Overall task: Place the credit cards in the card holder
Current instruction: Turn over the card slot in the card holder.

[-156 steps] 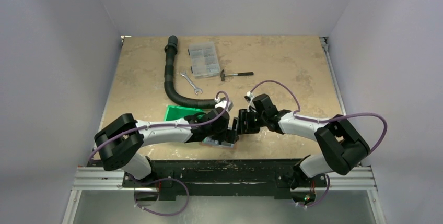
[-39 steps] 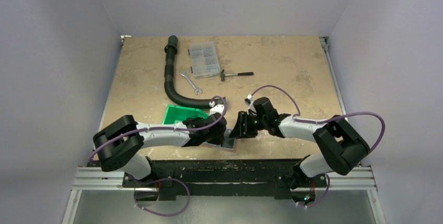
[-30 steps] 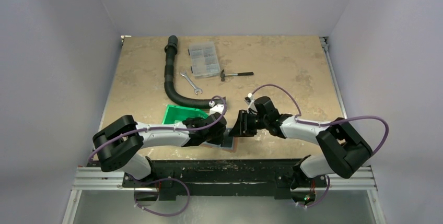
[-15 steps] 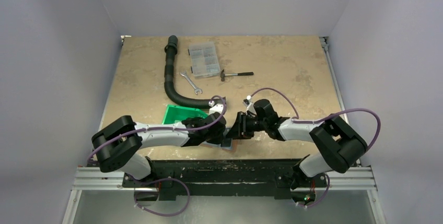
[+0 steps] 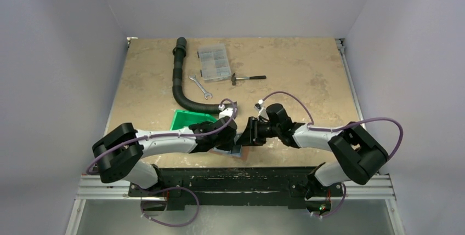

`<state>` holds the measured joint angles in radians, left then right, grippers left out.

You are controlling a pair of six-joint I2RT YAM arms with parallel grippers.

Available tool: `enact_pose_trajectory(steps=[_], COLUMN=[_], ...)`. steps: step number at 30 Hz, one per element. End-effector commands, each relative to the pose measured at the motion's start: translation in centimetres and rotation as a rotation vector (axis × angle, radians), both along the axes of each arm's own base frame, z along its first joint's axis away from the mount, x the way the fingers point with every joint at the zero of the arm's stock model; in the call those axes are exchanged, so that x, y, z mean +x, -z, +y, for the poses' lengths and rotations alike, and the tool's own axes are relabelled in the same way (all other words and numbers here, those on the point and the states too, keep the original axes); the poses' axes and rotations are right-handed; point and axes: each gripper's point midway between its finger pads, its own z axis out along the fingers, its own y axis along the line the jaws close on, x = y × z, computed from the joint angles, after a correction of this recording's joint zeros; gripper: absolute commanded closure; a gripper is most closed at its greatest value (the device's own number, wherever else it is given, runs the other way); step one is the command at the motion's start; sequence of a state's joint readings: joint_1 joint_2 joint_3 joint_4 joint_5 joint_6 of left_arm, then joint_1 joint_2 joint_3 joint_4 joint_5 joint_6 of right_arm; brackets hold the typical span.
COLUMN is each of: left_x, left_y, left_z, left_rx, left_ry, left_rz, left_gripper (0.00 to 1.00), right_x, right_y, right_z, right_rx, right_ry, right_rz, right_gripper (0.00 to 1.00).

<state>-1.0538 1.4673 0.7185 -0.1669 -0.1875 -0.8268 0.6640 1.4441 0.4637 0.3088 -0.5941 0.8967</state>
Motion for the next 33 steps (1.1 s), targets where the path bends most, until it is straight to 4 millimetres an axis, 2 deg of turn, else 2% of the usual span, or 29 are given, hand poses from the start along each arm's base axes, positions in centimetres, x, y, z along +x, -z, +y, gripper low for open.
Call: enact_pose_trajectory(steps=[1,6,12,21,33], left_x=[1.1,1.6,2.1,2.9,2.7], left_y=[-4.2,-6.3,-7.8,-11.6,-12.9], left_z=[-1.2,-0.2,2.2,5.0,5.3], left_rx=[-0.071,-0.05,-0.002,-0.017,-0.046], left_ry=[0.003,-0.018,-0.066,-0.136,-0.142], left_rz=[-0.066,-0.109,-0.144,-0.21,-0.221], left_gripper=[1.0,0.9,0.87,0.84,0.84], right_x=[0.7,0.7,0.6,0.9,1.1], right_y=[-1.9,-1.8,-2.4,-2.2,-1.3], right_z=[0.8,1.1,1.9,3.3,4.6], right_rx=[0.027,0.031,0.04,0.031,0.031], right_ry=[-0.021,-0.037,-0.062,-0.089,-0.107], right_rz=[-0.058,-0.053,-0.062,-0.065,-0.05], right_gripper=[0.54,0.53,0.51,0.49,0.49])
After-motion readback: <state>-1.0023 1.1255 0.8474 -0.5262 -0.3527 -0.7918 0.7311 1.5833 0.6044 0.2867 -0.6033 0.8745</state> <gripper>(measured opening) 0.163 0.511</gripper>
